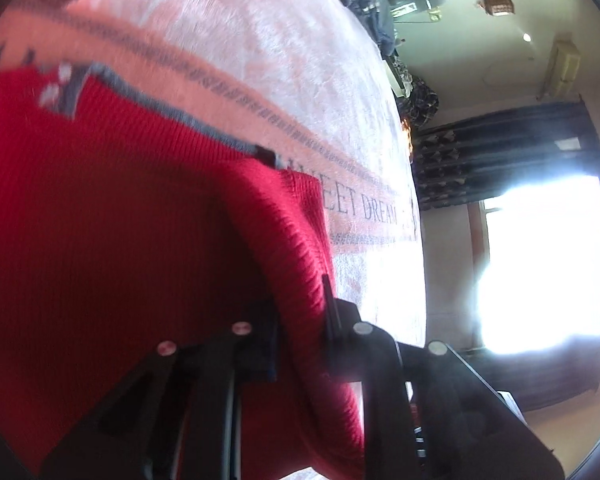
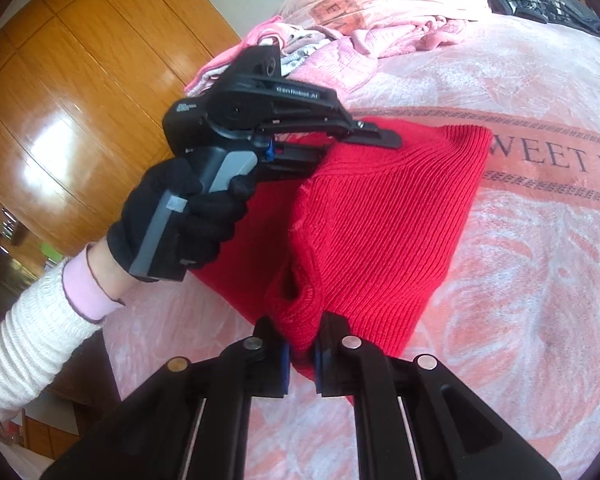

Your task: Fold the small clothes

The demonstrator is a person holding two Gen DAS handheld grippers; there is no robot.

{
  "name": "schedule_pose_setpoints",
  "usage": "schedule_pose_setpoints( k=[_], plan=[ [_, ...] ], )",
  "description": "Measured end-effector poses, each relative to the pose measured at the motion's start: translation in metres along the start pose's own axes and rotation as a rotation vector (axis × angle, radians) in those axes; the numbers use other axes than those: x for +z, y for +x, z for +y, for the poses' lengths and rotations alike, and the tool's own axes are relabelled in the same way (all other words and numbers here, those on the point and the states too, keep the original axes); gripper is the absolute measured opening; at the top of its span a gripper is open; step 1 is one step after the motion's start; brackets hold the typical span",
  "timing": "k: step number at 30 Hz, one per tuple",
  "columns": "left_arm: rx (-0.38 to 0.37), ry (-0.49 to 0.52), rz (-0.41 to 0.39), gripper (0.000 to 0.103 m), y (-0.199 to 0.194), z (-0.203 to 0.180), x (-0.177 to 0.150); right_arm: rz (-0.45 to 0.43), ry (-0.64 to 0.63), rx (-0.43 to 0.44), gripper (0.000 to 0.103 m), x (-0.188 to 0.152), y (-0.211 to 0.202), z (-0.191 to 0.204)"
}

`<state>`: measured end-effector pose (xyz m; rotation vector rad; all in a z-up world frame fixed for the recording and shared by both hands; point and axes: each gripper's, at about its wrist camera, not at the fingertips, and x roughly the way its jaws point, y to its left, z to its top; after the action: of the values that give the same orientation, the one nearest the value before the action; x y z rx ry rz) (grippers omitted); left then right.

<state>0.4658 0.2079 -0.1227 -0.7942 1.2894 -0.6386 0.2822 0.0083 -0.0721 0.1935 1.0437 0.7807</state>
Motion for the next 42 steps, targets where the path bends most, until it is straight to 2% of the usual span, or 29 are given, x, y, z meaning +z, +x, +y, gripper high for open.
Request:
schedule_pose_setpoints(
  k=[8,14,20,22,29,39,42],
  plan=[
    [0.046,0.087,-0.043,0.014,-0.040,-0.019,0.013,-0.012,-0.017,0.078,0.008,0.016,0.025,0.038],
    [0.088,0.094,-0.089,0.014,-0.084,-0.008,0.023,-0.015,-0.035,0.122,0.008,0.034,0.052,0.070],
    [0.122,0.076,-0.118,0.014,-0.129,0.029,0.025,0.030,-0.085,0.124,0.008,0.047,0.090,0.106],
    [0.123,0.067,-0.128,0.014,-0.155,0.044,0.021,0.043,-0.093,0.129,0.008,0.050,0.100,0.114],
    [0.136,0.031,-0.157,0.014,-0.192,0.100,0.009,0.096,-0.121,0.122,0.008,0.048,0.146,0.141],
    [0.131,-0.026,-0.168,0.015,-0.187,0.166,-0.003,0.207,-0.109,0.049,0.010,0.034,0.199,0.136],
    [0.131,-0.045,-0.179,0.020,-0.183,0.178,-0.002,0.229,-0.090,0.044,0.013,0.026,0.212,0.130]
  ],
)
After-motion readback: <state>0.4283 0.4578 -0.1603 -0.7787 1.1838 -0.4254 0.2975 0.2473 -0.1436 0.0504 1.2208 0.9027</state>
